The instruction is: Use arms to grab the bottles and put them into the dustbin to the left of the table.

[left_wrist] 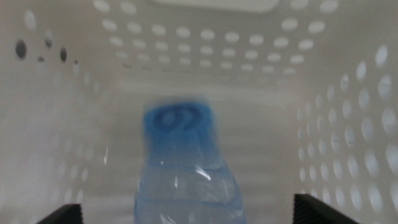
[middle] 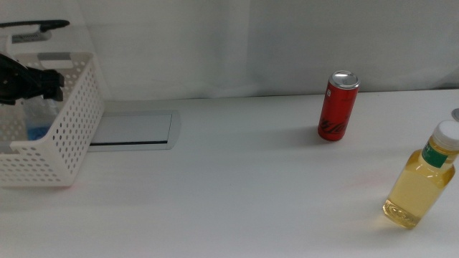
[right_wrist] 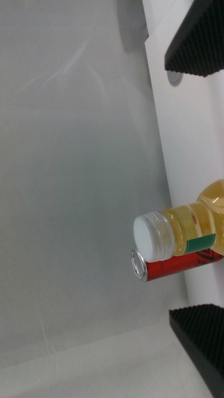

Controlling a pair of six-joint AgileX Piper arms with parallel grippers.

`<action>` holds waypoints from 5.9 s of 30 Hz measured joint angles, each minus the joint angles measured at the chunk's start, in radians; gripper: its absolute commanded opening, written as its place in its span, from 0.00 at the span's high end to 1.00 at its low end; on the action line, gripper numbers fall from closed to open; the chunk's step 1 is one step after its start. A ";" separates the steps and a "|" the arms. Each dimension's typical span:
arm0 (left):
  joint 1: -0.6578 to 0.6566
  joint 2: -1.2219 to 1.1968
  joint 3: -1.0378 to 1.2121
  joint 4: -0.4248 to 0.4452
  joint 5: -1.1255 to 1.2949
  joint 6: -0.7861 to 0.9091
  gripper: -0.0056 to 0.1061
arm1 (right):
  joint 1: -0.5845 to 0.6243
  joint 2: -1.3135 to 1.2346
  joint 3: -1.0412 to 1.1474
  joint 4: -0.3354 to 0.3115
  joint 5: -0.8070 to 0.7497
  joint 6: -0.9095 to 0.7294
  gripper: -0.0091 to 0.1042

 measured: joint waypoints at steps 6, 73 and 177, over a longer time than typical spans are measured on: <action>0.000 -0.002 -0.002 -0.032 -0.015 0.000 0.12 | 0.000 0.000 0.000 0.000 0.000 0.000 0.01; -0.521 -1.244 0.887 -0.220 -0.143 0.235 0.12 | 0.000 0.151 -0.454 -0.019 0.390 -0.014 0.01; -0.521 -1.169 0.898 -0.220 -0.213 0.260 0.14 | 0.254 1.573 -0.193 0.111 -0.903 -0.015 0.21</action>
